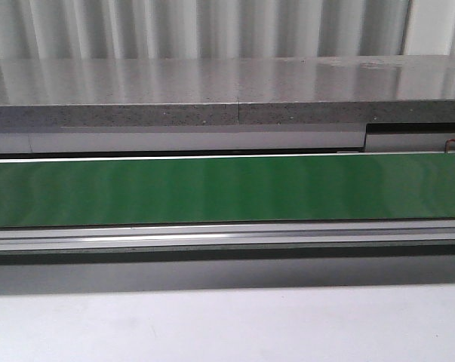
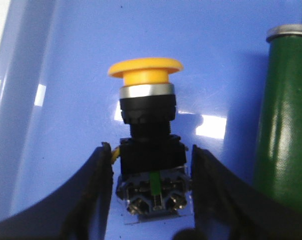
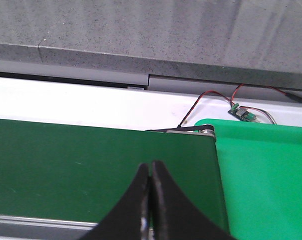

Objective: Move button from right to left
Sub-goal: 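Lift the button with the left gripper and carry it over the blue tray, then lower the button into the blue tray and open the left gripper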

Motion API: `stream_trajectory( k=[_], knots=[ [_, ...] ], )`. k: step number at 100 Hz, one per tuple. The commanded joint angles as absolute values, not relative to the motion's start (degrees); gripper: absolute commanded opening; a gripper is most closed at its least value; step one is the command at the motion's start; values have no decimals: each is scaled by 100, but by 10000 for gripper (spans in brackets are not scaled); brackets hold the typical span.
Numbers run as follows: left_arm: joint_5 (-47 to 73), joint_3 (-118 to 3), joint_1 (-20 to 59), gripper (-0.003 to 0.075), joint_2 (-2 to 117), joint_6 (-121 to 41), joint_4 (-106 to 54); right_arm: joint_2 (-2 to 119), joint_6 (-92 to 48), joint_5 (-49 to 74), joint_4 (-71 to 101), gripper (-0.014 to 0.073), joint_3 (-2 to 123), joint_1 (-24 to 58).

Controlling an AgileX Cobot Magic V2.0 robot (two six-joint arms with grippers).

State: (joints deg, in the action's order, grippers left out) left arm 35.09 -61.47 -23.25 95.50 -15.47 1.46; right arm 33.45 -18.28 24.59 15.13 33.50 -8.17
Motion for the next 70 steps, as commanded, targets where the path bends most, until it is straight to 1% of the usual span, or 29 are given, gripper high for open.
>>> stream_trajectory(
  k=[1, 29, 48, 70],
  knots=[
    [3107, -6332, -2344, -20, 9540, -1575, 68, 3346, -1872, 2023, 1602, -68, 3493, -819],
    [2926, -6332, -2344, -20, 9901, -1841, -161, 3346, -1872, 2023, 1602, -68, 3493, -819],
    [3035, -6332, -2344, -19, 9923, -2786, -824, 3346, -1872, 2023, 1602, -68, 3493, -819],
    [3047, -6332, -2344, -18, 9932, -2797, -844, 3346, -1872, 2023, 1602, -68, 3493, -819]
  ],
)
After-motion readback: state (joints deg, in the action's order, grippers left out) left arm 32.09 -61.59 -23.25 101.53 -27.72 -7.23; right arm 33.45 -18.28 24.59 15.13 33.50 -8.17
